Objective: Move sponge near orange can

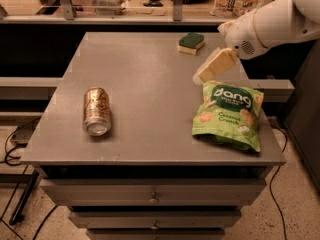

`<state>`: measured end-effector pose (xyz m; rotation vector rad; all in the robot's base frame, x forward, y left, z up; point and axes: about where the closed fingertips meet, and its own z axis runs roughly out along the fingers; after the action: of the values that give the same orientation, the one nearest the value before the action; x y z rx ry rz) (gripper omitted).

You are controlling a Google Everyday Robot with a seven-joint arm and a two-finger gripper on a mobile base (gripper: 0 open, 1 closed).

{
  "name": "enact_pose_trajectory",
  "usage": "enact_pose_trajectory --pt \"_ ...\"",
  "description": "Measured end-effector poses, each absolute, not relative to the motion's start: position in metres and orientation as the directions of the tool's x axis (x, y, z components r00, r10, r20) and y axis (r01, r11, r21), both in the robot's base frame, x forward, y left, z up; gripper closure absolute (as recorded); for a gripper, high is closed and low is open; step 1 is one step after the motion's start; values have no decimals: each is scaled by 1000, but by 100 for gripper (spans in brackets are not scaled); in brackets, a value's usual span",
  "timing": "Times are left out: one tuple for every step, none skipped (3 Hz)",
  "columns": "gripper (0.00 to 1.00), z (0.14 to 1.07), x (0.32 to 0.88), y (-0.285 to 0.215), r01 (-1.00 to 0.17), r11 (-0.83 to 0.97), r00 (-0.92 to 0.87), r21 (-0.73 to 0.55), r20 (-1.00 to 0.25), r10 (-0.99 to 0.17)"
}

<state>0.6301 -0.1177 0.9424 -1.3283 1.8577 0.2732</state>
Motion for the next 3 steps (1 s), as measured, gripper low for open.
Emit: enact_pose_trajectory --pt "0 943 667 -114 -825 506 -114 -251 -803 -584" --pt "0 940 705 -116 -786 577 -118 -222 -863 -492" --pt "0 930 756 -114 -740 648 -122 -181 -911 -393"
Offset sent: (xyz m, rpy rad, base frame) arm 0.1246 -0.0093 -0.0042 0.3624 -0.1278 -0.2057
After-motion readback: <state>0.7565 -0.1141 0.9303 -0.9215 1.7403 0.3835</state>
